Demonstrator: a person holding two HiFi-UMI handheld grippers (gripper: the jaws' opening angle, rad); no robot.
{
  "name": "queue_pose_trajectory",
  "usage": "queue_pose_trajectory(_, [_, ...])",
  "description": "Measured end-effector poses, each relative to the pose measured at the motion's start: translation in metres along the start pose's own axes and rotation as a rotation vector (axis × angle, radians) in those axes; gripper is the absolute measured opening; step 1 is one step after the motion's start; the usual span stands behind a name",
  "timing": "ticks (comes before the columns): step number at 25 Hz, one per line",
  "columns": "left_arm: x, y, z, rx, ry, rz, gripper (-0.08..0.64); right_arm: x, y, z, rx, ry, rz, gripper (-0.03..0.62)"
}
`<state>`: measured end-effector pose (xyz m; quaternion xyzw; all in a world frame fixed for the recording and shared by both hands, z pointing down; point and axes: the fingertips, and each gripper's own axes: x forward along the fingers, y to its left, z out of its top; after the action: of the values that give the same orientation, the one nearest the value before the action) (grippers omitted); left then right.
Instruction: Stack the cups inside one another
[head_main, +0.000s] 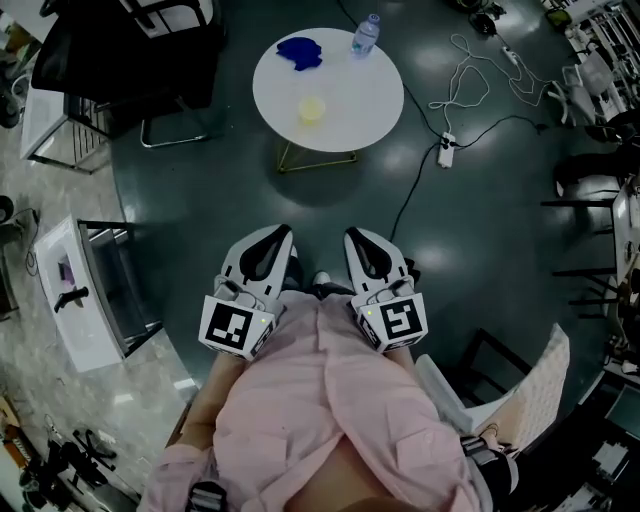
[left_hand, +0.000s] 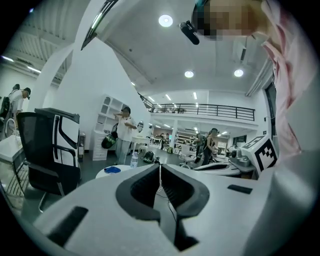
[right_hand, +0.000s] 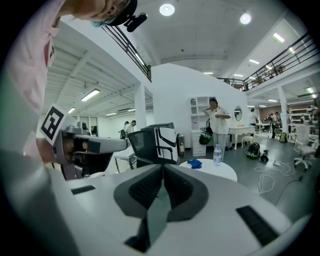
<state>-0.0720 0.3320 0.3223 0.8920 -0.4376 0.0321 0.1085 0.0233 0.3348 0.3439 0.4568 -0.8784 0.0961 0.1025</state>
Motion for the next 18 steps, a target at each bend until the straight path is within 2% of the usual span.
queue_pose_trajectory(7, [-0.002,0.033,-0.005,-0.033,0.003,0.011,0.009,0.027,0.005,-0.004,0.030,0.001,-0.021,0.035])
queue_pose_trajectory(18, [0.008,0.063,-0.012,-0.078,0.009,0.051,0.009,0.057,0.000,-0.015,0.054,0.034,-0.001,0.035])
